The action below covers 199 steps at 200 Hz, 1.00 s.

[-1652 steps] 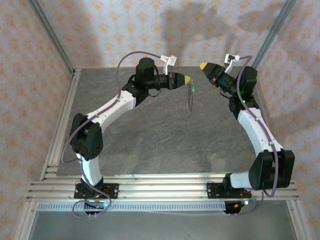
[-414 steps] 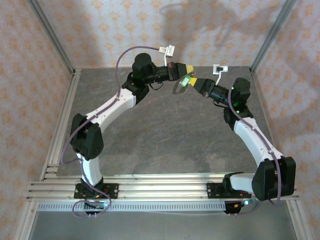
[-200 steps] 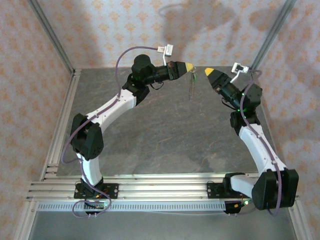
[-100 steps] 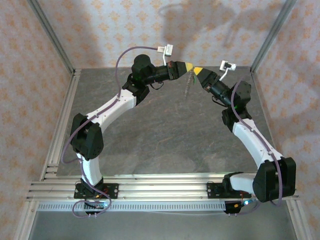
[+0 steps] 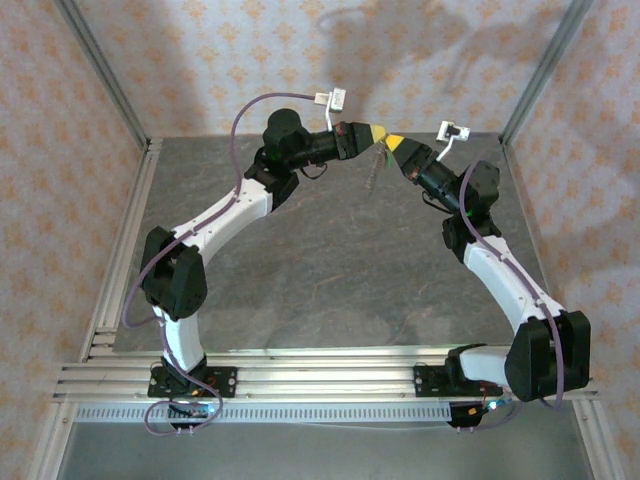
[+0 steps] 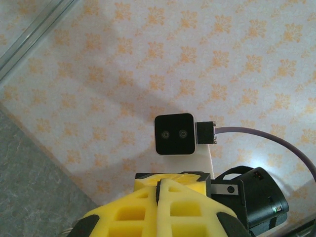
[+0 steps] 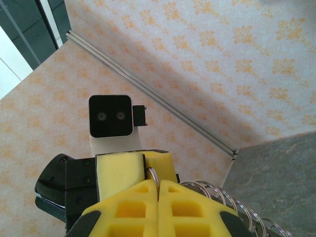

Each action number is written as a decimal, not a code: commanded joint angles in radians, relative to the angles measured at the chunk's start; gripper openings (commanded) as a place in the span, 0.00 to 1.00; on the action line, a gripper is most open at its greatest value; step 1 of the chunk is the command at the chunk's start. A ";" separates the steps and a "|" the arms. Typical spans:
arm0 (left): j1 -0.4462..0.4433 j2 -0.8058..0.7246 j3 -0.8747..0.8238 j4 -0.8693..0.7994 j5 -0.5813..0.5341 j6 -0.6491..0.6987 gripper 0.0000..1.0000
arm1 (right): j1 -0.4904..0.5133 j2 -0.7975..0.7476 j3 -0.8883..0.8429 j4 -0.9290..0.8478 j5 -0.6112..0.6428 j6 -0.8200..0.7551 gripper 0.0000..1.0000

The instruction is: Put the keys on the keyring

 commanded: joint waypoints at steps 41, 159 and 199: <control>0.047 -0.073 0.048 -0.171 0.048 0.142 0.44 | -0.042 0.025 0.142 -0.151 -0.195 -0.156 0.00; 0.088 0.022 0.267 -0.589 0.249 0.423 0.46 | -0.081 0.135 0.312 -0.439 -0.431 -0.361 0.00; 0.075 0.042 0.287 -0.623 0.255 0.443 0.45 | -0.080 0.137 0.307 -0.437 -0.425 -0.362 0.00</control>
